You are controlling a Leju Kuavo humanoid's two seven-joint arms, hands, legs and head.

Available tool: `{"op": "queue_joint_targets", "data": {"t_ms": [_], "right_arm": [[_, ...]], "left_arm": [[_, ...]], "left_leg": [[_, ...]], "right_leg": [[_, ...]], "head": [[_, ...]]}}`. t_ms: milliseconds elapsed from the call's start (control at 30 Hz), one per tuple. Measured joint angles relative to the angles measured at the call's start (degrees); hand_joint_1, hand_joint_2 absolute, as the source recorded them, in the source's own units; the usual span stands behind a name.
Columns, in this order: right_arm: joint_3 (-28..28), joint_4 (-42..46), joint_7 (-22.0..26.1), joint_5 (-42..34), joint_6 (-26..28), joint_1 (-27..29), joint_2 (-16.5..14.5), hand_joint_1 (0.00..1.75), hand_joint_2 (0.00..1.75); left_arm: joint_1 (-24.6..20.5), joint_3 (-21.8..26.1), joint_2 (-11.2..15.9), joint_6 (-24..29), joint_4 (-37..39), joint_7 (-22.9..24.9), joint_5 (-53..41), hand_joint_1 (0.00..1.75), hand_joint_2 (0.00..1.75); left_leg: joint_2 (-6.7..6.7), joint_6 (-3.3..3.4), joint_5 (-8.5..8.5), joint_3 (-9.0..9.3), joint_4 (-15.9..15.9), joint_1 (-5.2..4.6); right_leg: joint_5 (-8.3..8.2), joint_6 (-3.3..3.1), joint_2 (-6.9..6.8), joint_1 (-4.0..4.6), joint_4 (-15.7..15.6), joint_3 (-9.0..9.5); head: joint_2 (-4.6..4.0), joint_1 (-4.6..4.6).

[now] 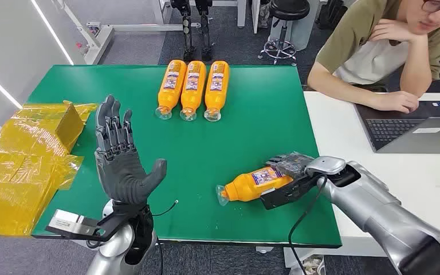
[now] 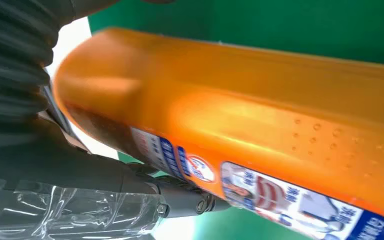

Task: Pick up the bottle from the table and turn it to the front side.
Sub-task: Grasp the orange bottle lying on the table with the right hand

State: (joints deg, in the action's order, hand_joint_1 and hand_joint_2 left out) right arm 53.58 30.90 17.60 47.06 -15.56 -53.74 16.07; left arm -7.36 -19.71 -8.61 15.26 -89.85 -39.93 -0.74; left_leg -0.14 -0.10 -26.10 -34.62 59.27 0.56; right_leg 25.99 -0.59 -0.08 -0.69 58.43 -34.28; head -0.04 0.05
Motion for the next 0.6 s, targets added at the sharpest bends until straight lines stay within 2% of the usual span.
{"op": "queue_joint_targets", "data": {"t_ms": [367, 533, 567, 600], "right_arm": [[1.7, -2.5, 0.1, -0.2, -0.1, -0.9, -0.8, 0.00, 1.75], [2.4, -3.4, -0.1, -1.3, -2.5, -1.1, -0.9, 0.00, 1.75], [2.5, -3.6, -0.3, -1.4, -2.9, -1.1, -0.9, 0.36, 1.75], [2.7, -3.8, -0.6, -1.5, -3.0, -1.1, -0.9, 0.80, 1.75]], "left_arm": [[0.0, 0.0, 0.0, 0.0, 0.0, 0.0, 0.1, 0.00, 1.75], [0.0, 0.0, 0.0, 0.1, 0.0, 0.0, 0.2, 0.00, 1.75], [0.0, 0.0, 0.0, 0.1, 0.0, 0.0, 0.2, 0.00, 1.75], [0.0, 0.0, 0.0, 0.1, 0.0, 0.0, 0.3, 0.00, 1.75]], "left_leg": [[0.00, 0.00, 0.00, 0.00, 0.0, 0.00], [0.00, 0.00, 0.00, 0.01, 0.0, 0.00], [0.00, 0.00, 0.00, 0.01, 0.0, 0.00], [0.00, 0.00, 0.00, 0.01, 0.0, 0.00]], "right_leg": [[0.00, 0.00, 0.01, 0.00, 0.0, 0.01], [0.00, 0.00, 0.01, 0.00, 0.0, 0.01], [0.00, 0.00, 0.01, 0.00, 0.0, 0.01], [0.00, 0.00, 0.01, 0.00, 0.0, 0.01]], "head": [[0.00, 0.00], [0.00, 0.01], [0.00, 0.01], [0.00, 0.00]]}}
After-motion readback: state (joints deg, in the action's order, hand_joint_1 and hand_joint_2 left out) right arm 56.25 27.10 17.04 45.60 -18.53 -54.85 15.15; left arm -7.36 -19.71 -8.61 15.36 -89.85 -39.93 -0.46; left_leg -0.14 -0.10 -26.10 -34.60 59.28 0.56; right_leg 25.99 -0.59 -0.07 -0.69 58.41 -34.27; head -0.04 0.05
